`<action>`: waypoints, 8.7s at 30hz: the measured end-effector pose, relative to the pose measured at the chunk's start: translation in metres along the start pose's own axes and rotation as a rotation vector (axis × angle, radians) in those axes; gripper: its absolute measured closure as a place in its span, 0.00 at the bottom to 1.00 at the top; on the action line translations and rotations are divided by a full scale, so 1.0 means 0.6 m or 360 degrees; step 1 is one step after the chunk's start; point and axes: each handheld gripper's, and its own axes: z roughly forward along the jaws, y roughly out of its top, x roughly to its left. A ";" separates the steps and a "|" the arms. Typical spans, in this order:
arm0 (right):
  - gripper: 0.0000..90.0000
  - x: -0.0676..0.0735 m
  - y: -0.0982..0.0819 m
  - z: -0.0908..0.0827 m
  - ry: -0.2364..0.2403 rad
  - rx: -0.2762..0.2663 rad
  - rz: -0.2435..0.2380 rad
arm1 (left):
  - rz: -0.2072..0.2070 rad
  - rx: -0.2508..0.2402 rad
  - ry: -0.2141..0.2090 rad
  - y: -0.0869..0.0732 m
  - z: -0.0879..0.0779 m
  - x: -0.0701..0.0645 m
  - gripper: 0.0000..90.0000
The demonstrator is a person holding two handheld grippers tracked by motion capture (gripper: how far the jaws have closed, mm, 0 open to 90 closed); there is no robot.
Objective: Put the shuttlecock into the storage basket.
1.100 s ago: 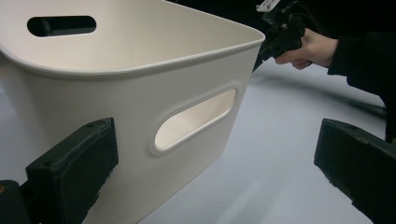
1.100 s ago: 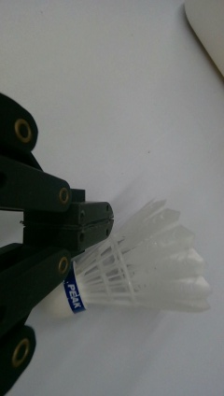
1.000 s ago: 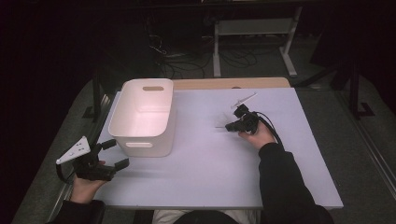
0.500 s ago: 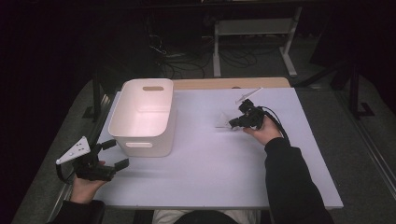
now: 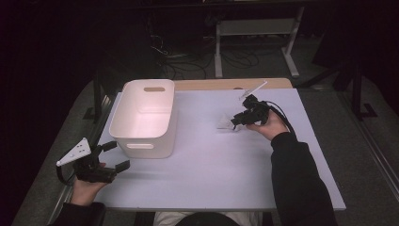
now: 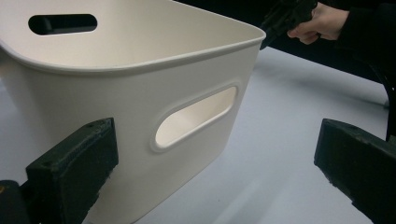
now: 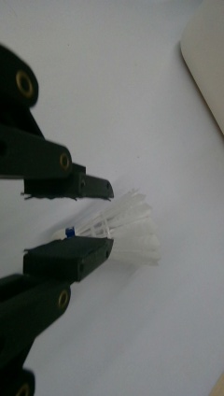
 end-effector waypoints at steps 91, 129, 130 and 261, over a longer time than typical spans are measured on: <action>0.49 -0.046 -0.015 0.080 0.0076 0.0372 -0.0180 | 0.0006 0.0006 0.0003 -0.001 -0.003 -0.001 0.00; 0.71 -0.038 -0.002 0.044 0.0067 0.0246 -0.0178 | 0.0005 0.0008 0.0006 -0.001 -0.003 -0.001 0.00; 0.71 -0.038 -0.002 0.044 0.0067 0.0246 -0.0178 | 0.0005 0.0008 0.0006 -0.001 -0.003 -0.001 0.00; 0.71 0.180 0.228 -0.044 0.0242 -0.0091 -0.0523 | 0.0012 0.0005 -0.0001 -0.001 -0.002 -0.001 0.00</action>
